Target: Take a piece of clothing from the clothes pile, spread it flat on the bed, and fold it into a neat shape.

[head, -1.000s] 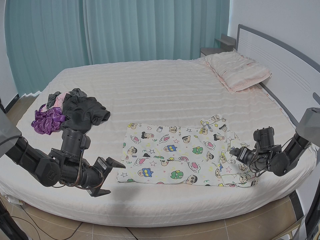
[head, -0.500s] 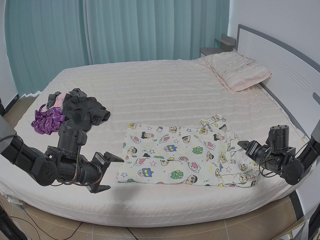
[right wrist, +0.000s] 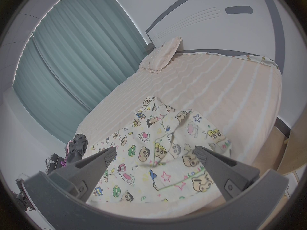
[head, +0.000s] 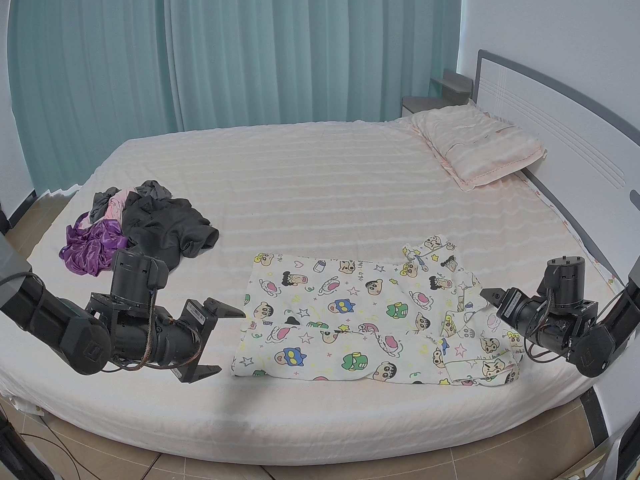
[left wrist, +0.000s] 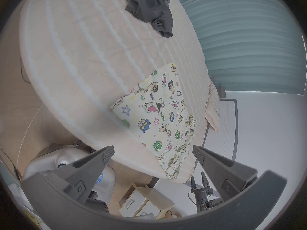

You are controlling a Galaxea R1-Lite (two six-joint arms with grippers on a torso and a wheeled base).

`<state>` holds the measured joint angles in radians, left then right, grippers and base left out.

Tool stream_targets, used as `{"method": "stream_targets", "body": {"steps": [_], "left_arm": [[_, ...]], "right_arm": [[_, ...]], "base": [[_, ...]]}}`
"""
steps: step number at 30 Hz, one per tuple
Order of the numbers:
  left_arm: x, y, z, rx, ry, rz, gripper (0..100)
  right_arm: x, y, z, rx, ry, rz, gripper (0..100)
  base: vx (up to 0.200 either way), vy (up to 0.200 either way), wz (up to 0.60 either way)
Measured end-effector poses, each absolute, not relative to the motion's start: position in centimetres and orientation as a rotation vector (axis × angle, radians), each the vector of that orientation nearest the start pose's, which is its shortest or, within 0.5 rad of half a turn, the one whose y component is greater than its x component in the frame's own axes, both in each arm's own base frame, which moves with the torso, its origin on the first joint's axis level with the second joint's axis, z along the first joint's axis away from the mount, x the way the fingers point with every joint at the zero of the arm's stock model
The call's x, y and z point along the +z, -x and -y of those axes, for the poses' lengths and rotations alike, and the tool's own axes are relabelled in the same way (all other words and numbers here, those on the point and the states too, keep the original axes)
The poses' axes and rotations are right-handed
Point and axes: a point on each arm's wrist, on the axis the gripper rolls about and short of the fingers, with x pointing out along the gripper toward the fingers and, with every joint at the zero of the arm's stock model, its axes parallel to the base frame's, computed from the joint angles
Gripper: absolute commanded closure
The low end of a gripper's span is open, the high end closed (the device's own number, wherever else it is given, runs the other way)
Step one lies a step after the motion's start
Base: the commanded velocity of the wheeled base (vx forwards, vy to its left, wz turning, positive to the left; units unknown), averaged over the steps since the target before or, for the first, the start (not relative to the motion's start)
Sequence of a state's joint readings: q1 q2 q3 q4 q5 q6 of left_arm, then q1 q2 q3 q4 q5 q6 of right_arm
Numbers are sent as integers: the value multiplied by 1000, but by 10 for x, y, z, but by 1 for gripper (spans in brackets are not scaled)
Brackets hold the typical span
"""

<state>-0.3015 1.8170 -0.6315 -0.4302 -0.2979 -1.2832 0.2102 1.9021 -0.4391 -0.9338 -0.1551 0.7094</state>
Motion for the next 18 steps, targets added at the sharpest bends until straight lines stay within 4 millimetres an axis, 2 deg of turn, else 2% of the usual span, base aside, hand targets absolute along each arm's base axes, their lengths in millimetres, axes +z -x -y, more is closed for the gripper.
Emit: {"method": "stream_targets", "body": {"steps": [2,11,18], "left_arm": [[88,-268,90,2,1176,-1019,0],[87,-267,92,-4,1174,-1028,0],[85,-266,97,-12,1165,-1044,0]], "right_arm": [[67,-274,-55,-131,-595,-512,0],[67,-272,-54,-132,-594,-513,0],[67,-272,-54,-130,-592,-516,0]], "base": [[200,0,0],[0,0,0],[0,-200,0]]}}
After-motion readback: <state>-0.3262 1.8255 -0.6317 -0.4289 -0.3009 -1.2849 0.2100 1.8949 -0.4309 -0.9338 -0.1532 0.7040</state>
